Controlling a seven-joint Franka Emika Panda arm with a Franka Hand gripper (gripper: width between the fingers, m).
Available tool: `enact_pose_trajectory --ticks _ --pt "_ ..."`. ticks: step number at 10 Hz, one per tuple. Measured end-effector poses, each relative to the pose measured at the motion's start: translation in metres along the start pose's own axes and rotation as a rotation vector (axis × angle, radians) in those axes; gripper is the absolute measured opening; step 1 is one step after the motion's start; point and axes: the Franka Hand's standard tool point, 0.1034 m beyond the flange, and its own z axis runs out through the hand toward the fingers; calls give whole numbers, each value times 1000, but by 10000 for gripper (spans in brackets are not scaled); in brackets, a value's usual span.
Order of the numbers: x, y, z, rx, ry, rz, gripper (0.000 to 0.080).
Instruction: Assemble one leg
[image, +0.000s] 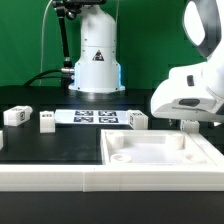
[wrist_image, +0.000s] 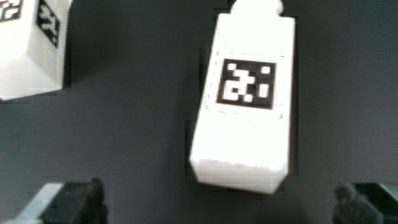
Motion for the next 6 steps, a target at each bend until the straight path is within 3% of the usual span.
enact_pose_trajectory --ticks 4,6 --pt "-8 -1 29 -18 -27 5 649" --pt "-10 -2 33 -24 -33 3 649"
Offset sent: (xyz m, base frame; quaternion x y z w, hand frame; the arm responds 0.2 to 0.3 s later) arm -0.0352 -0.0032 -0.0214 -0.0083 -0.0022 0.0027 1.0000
